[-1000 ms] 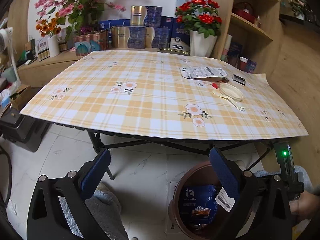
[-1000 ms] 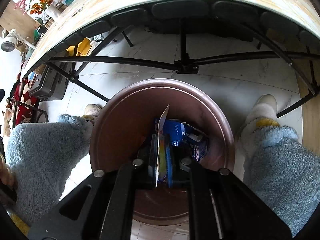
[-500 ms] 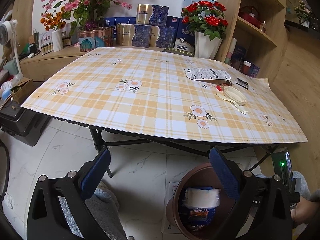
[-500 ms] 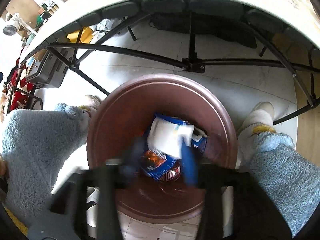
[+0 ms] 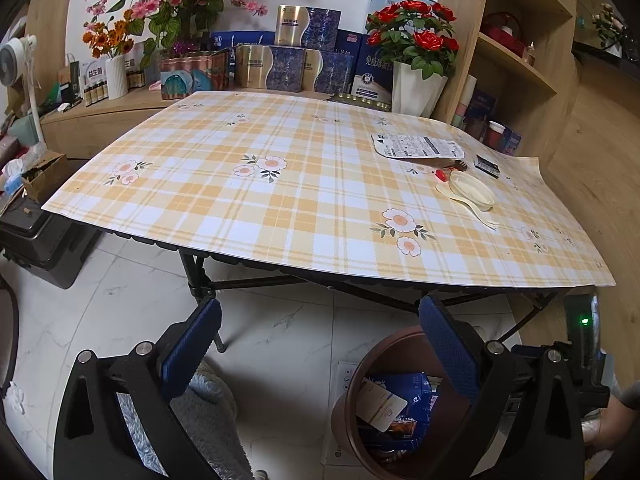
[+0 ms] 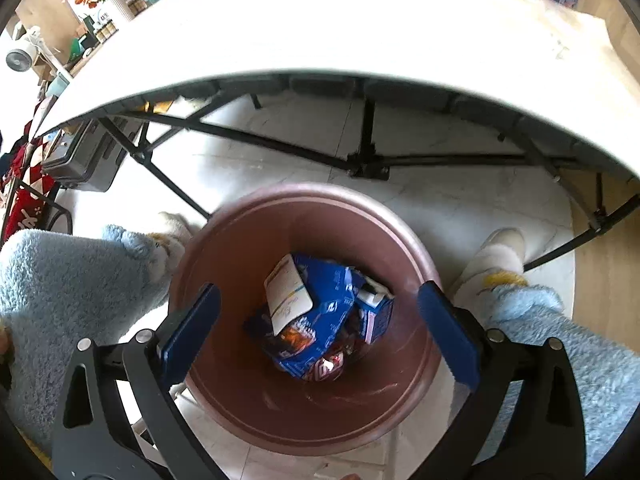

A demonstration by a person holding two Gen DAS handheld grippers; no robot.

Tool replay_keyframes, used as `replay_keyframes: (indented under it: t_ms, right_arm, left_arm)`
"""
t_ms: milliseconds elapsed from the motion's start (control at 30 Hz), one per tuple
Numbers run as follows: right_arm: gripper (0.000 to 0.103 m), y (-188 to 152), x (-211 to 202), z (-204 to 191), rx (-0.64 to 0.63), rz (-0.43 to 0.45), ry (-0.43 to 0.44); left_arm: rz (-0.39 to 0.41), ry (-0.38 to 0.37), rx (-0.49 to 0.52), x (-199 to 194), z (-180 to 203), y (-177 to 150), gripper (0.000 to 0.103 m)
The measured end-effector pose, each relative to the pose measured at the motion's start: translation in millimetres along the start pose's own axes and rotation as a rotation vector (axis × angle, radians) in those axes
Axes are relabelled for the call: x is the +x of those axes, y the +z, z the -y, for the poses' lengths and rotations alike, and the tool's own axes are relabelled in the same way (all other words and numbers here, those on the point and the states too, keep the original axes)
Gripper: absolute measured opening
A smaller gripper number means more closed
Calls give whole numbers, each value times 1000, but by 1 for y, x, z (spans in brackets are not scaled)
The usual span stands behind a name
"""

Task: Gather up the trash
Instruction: 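Move the right tool back up to the white round plate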

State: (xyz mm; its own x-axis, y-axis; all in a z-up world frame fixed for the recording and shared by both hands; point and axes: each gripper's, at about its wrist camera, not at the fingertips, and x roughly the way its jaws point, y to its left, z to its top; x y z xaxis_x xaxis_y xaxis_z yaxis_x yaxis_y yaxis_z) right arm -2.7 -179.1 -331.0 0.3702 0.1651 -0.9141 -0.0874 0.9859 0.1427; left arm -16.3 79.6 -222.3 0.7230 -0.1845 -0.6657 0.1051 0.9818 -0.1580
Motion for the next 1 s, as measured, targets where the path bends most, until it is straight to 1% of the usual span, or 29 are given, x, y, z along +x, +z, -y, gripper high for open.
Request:
replay_keyframes:
  t_ms: [167,200,333,467,567,700,867,933,1000]
  right_arm:
    - [97,3,-24,-1,-7,101,-23]
    - [97,3,-31,0,1,130,-13]
    - [97,8,-49,9,41,201,40]
    - [97,17,-66,21,75,263,45]
    - [97,28,-78,32,83,298,72]
    - [97,51,-91,51,89,354,41]
    - [97,91,-83,67,85,319,5]
    - [97,111,-77,69,73,304,1]
    - [97,129,-70,68,65,292,-23]
  left_arm:
    - [5,1,-6,-1,-1,0,97]
    - [7,4,-11,-2,-1,0,97]
    - [24,14,-29,-5,-3,2,97]
    - [33,19,-38,-8,-3,4,97]
    - [33,27,-38,-7,-2,7,97]
    - [20,47,-42,-2,-2,12,97]
    - [10,69,-39,7,-2,21,97]
    - [13,73,-35,10,-1,27,97]
    - [20,76,-36,14,-1,33,97]
